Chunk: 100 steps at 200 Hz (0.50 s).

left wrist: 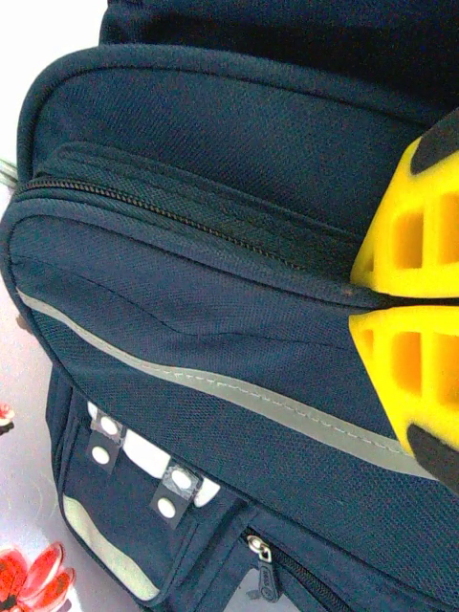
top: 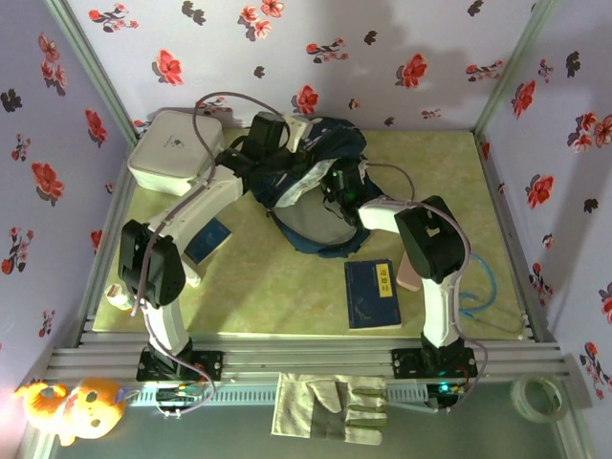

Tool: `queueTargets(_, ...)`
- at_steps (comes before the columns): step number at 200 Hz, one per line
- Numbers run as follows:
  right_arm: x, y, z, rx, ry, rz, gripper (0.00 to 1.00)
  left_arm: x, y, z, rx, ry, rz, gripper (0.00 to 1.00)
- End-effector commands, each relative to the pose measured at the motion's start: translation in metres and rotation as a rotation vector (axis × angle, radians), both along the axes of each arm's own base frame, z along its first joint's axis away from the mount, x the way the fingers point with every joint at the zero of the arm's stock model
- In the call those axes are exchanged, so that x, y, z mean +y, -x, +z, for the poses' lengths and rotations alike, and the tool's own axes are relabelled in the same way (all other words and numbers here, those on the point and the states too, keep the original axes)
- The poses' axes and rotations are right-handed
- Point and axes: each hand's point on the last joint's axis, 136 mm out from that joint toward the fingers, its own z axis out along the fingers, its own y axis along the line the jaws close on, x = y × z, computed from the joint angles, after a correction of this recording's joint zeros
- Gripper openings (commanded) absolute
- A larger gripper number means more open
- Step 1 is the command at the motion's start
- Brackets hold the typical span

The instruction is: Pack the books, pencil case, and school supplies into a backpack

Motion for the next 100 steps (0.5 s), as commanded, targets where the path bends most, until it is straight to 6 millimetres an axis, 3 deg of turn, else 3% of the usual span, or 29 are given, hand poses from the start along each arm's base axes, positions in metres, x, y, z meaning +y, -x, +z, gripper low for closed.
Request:
queueTargets(1, 0.011, -0.002, 0.005, 0.028, -0.046, 0.005, 0.39, 0.003, -0.008, 0.072, -0.144, 0.162, 0.007, 0.0)
queueTargets(39, 0.008, 0.026, -0.003, 0.114, -0.08, 0.05, 0.49, 0.005, -0.013, 0.067, -0.127, 0.16, 0.006, 0.0)
queueTargets(66, -0.007, 0.067, -0.003, 0.176, -0.013, 0.105, 0.56, 0.013, -0.022, 0.058, -0.108, 0.163, 0.035, 0.0)
queueTargets(100, -0.032, 0.116, 0.01, 0.141, 0.065, 0.145, 0.63, 0.026, -0.024, 0.037, -0.097, 0.117, 0.041, 0.0)
